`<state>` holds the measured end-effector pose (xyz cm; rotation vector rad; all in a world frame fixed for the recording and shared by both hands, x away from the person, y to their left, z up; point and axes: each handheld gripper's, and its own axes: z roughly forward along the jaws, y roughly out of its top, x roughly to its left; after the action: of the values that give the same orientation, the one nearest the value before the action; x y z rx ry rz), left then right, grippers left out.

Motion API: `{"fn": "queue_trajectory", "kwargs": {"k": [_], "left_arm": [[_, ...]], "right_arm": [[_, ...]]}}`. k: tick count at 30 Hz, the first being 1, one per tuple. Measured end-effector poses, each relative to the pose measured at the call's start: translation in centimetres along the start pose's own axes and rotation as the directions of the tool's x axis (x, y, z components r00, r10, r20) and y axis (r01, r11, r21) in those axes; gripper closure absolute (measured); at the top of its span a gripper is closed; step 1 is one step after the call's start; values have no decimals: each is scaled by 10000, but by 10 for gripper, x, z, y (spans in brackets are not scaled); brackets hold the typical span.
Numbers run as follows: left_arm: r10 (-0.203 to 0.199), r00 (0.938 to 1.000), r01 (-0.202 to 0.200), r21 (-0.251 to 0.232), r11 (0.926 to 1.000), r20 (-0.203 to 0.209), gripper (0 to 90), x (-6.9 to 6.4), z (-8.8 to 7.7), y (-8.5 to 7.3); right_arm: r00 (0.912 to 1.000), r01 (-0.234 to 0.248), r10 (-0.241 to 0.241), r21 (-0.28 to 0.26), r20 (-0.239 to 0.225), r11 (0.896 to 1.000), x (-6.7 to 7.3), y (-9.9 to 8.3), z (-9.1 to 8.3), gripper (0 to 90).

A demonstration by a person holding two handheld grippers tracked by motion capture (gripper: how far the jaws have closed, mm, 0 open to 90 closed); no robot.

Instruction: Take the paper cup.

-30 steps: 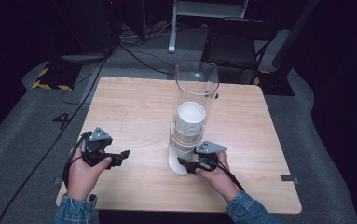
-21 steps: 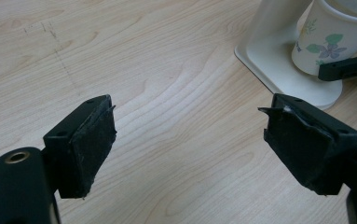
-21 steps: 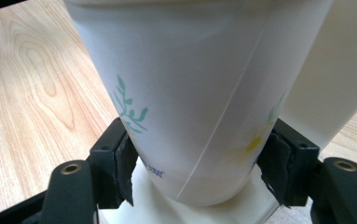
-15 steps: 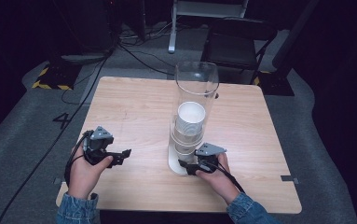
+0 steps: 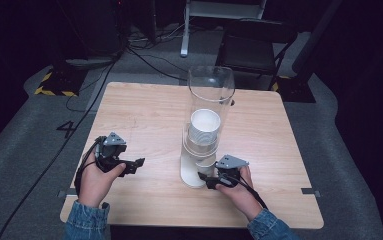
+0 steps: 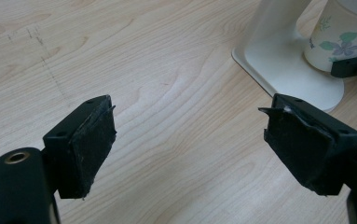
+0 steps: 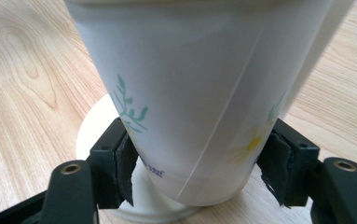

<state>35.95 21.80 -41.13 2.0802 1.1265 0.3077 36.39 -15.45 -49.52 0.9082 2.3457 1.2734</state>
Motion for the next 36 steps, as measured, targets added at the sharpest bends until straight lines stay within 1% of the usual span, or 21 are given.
{"fn": "queue_trajectory", "kwargs": {"k": [2,3,4,7,8,11,12,14,19,20,21,25,27,28,29,30,31,32,35,36], "left_arm": [[-68,10000,68,22,10000,34,162,0,2,2],[57,10000,-57,60,10000,49,162,1,4,3],[41,10000,-42,76,10000,67,162,1,5,4],[104,9999,-103,196,9998,-56,161,2,10,8],[40,10000,-39,241,9997,-61,162,2,12,8],[50,10000,-49,366,9993,-41,161,2,17,10],[126,9999,-125,372,9992,-13,161,3,18,11],[46,10000,-49,406,9992,79,161,2,20,12],[75,10000,-77,405,9992,47,161,3,21,13],[1,10000,-3,399,9992,53,161,3,21,12],[13,10000,-14,422,9991,21,161,3,21,12],[100,9999,-100,376,9992,-1,161,3,21,12],[75,10000,-76,314,9995,49,162,2,20,10],[140,9999,-142,356,9993,57,161,3,19,9],[1,10000,-1,338,9994,18,161,2,19,8],[112,9999,-111,355,9993,-21,161,3,18,8],[-57,10000,59,341,9994,-52,161,3,17,6],[-57,10000,58,371,9993,-43,161,3,16,6],[-170,9998,173,413,9990,-80,161,4,14,2],[-147,9998,152,408,9991,-113,161,4,14,0]], "right_arm": [[9999,17,-18,51,152,10000,-1,-2,-4,344],[9998,14,-15,54,183,10000,-2,-3,-6,344],[9997,6,-8,72,262,10000,-3,-4,-8,344],[9992,-62,57,129,404,9999,-6,-7,-13,344],[9988,-60,52,167,485,9998,-8,-7,-15,344],[9976,-149,133,239,680,9996,-13,-9,-22,344],[9972,-167,148,251,738,9995,-15,-9,-24,344],[9964,-249,226,266,812,9993,-19,-11,-29,344],[9947,-527,512,139,893,9985,-28,-7,-43,344],[9946,-587,576,94,867,9982,-30,-6,-45,344],[9937,-732,732,-30,846,9973,-33,-4,-49,344],[9896,-980,1034,-571,1002,9935,-43,0,-57,343],[9852,-1235,1333,-937,1077,9879,-50,2,-60,343],[9845,-1241,1352,-1013,1118,9871,-53,3,-61,343],[9814,-1407,1538,-1152,1147,9833,-55,4,-62,343],[9790,-1491,1640,-1235,1208,9811,-59,5,-64,342],[9771,-1537,1706,-1320,1273,9793,-61,6,-65,342],[9732,-1662,1850,-1384,1366,9763,-64,7,-67,341],[9674,-1757,1998,-1556,1554,9721,-72,9,-70,341],[9667,-1708,1960,-1550,1647,9730,-76,10,-71,341]]}}
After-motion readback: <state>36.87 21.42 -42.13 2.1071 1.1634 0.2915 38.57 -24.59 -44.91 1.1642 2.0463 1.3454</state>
